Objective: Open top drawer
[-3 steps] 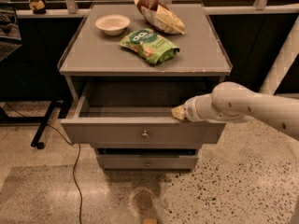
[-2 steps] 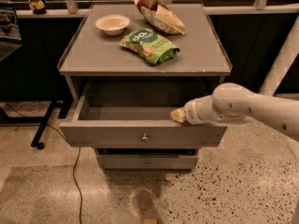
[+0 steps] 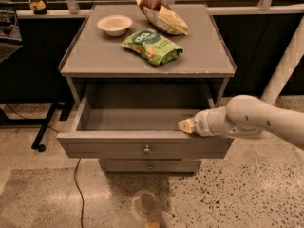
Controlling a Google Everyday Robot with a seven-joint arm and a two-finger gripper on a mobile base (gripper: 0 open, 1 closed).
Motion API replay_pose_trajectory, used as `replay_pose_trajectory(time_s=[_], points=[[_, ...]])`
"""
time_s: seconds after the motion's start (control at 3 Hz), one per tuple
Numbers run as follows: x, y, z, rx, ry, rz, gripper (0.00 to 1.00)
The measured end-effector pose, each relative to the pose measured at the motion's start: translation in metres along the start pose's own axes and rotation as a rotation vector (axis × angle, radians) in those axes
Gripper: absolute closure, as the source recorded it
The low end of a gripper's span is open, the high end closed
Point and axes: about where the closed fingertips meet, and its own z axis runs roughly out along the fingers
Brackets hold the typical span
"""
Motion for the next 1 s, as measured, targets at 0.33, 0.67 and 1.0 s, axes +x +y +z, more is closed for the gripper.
replay_pose_trajectory(time_s=[0.33, 0.67, 1.0], points=[[0.007, 0.002, -0.009, 0.002, -0.027, 0.040, 1.00], [0.009, 0.003, -0.014, 0.005, -0.045, 0.059, 1.00], [-0.009, 0.002, -0.017, 0.020, -0.083, 0.061, 0.81]])
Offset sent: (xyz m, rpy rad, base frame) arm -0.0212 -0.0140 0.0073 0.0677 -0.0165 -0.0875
